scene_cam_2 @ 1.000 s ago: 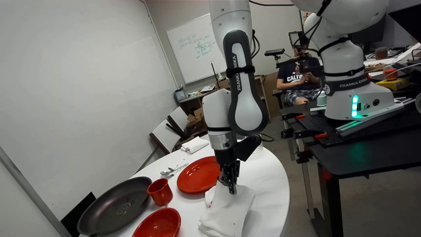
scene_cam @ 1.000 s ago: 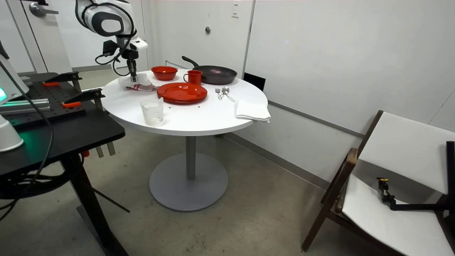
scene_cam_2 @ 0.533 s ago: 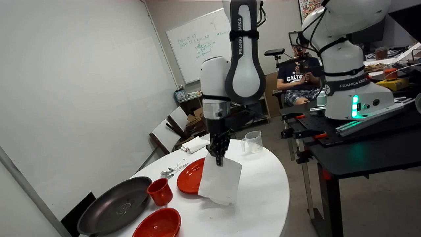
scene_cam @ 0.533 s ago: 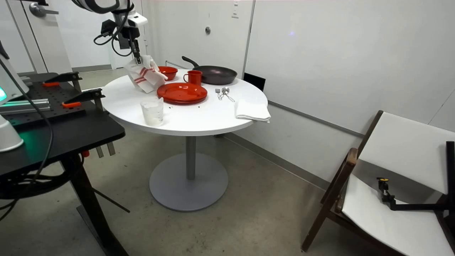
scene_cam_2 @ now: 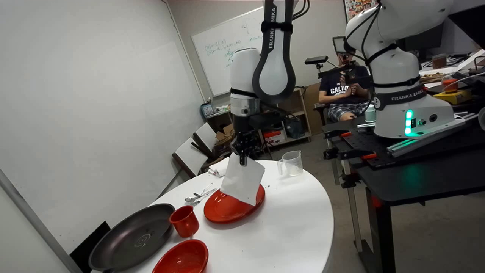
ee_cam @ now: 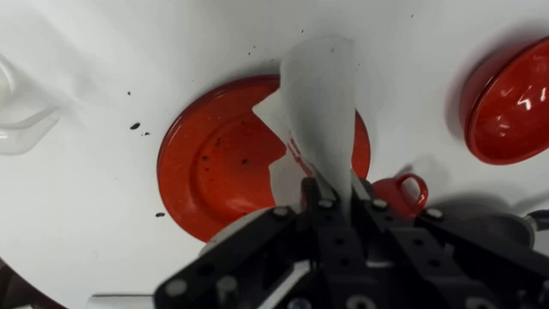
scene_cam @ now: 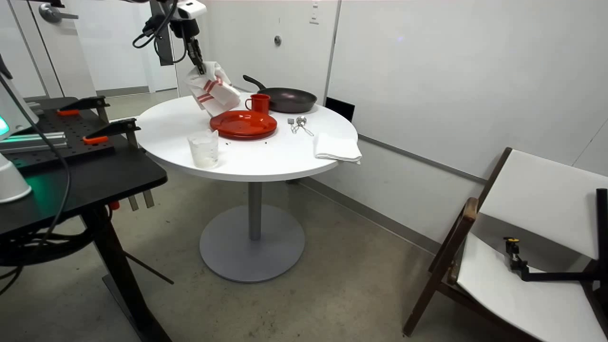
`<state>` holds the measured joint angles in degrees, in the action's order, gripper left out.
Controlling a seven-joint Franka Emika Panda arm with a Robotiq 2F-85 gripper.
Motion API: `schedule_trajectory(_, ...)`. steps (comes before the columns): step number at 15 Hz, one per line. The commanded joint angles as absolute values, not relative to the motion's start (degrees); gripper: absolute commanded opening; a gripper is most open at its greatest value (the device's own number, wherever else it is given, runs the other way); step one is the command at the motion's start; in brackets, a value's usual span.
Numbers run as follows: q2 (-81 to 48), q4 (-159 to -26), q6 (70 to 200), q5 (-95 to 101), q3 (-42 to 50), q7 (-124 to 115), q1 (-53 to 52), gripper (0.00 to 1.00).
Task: Use the tea towel to wipe the plate
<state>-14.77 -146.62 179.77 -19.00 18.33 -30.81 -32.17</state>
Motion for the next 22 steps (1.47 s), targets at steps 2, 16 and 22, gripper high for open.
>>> schedule_trajectory(2,-16.4,-144.3,179.8,-18.6,26.5,-34.8,-37.7,0.02)
schedule_trajectory(16,-27.5,-129.8,173.7,-22.6,5.2,-37.8,-15.8,0.02)
schedule_trajectory(22,-30.5,-127.9,173.1,-22.0,6.5,-40.7,-15.4,0.02)
